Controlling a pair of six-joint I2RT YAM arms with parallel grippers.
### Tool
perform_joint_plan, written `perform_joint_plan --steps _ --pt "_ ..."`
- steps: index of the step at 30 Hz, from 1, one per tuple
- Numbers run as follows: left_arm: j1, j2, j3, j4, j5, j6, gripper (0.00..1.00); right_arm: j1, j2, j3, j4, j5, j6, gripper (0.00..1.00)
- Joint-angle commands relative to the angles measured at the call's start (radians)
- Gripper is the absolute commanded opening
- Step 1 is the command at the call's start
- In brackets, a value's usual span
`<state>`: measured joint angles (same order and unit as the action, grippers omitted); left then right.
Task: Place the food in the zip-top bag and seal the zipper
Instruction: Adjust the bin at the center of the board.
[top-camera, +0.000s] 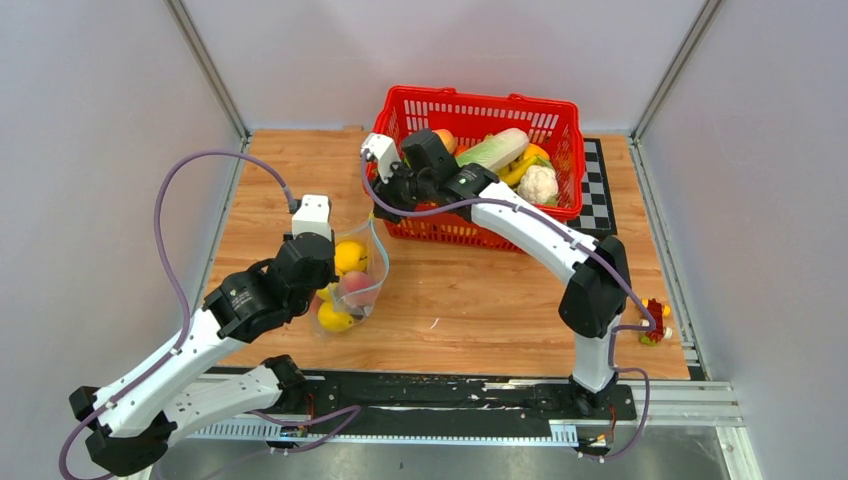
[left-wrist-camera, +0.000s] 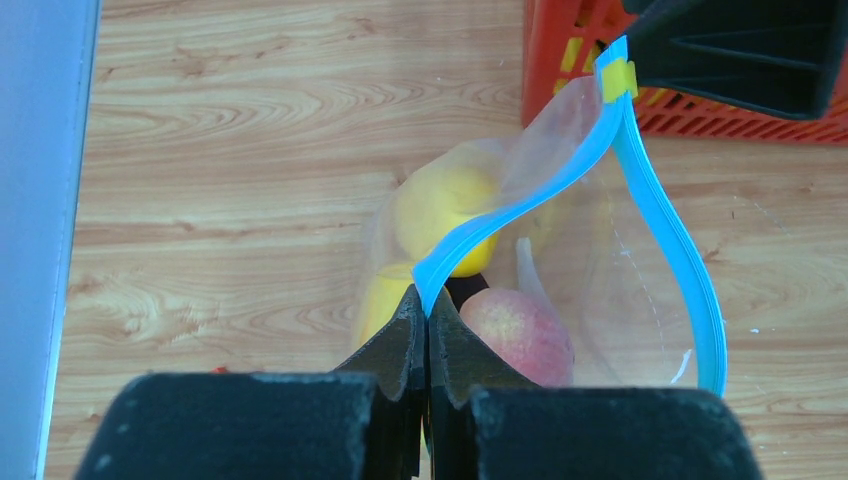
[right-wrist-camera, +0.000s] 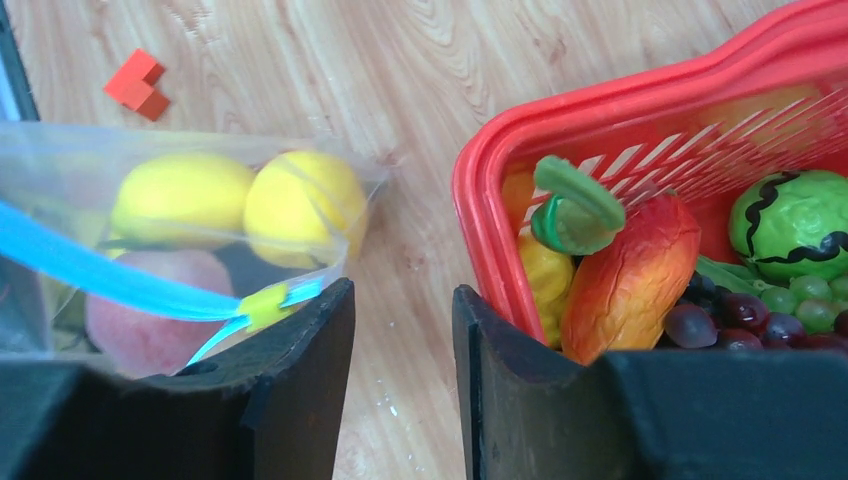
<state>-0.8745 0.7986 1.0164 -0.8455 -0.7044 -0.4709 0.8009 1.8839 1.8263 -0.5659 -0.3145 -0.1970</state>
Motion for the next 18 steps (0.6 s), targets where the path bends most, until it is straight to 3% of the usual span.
perform_joint_plan --steps 1,6,9,14,18 --pt "0.003 -0.003 0.027 0.045 -0.01 -0.016 0.0 -0.034 0.055 0.087 0.075 0.119 -0.021 0.43" --pt "0.003 0.022 0.031 0.058 0.004 -0.008 0.0 -0.047 0.109 0.259 -0.065 -0.042 -0.031 0.49" --pt "0.004 0.03 0.03 0.059 0.011 -0.008 0.0 -0.048 0.037 0.228 -0.064 -0.147 -0.078 0.54" --pt "0.003 0.032 0.023 0.074 0.018 -0.003 0.0 -0.09 -0.106 0.088 0.077 -0.045 -0.092 0.62" --pt "0.003 0.032 0.024 0.079 0.026 -0.002 0.0 -0.177 -0.031 0.174 -0.005 -0.02 -0.063 0.62"
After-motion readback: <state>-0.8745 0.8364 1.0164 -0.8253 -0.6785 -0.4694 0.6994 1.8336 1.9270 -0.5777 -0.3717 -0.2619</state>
